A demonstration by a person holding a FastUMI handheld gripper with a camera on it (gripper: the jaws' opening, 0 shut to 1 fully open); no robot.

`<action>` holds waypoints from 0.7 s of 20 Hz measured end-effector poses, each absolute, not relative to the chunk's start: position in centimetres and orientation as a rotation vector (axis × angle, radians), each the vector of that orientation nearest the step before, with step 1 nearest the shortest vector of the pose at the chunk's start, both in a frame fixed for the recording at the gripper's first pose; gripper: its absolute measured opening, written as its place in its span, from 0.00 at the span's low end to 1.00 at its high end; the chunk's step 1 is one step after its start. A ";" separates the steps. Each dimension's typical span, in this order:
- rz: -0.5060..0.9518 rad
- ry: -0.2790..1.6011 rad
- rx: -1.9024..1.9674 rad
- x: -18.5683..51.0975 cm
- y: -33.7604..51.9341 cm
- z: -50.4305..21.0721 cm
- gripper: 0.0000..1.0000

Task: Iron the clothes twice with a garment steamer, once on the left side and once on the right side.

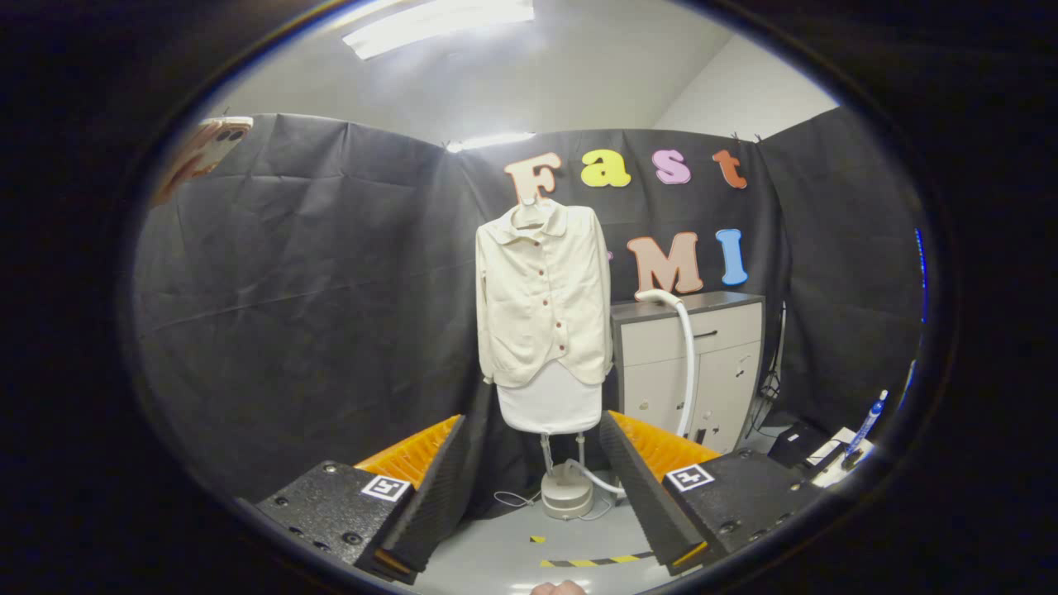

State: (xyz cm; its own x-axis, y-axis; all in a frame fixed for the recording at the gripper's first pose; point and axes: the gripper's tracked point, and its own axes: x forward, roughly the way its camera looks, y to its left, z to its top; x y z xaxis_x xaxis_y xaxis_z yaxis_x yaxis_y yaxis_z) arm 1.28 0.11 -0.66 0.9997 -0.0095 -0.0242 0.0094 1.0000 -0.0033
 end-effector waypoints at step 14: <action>-0.075 0.034 -0.011 5.0 -0.9 -0.7 0.97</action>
